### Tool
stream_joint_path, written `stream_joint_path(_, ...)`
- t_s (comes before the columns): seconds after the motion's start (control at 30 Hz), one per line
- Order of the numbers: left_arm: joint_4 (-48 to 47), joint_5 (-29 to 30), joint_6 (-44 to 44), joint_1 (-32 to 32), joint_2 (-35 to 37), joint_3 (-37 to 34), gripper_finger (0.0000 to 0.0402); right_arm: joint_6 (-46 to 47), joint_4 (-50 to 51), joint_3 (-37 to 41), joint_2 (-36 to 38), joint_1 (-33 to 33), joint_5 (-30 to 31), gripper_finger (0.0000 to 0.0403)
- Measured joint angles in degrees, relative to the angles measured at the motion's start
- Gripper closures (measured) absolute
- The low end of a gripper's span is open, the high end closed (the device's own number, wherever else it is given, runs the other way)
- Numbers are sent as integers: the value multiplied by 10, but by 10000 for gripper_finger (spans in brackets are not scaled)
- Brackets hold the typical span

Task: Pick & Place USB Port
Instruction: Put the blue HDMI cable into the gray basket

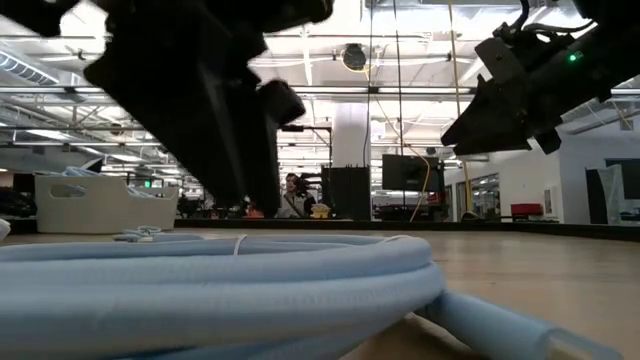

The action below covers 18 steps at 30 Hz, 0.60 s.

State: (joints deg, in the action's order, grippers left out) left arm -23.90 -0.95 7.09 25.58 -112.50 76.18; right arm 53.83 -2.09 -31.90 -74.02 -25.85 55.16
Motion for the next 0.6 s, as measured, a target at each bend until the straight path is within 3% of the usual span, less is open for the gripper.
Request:
stream_joint_path(0.43,29,6,18,-14,-56,1,225,-9,-3,0,0,0,0,246)
stream_joint_path(0.5,32,6,21,-17,-56,1,254,-10,-3,0,0,0,0,246)
stream_joint_path(0.6,31,20,20,-18,-52,0,345,-10,-3,0,0,0,0,246)
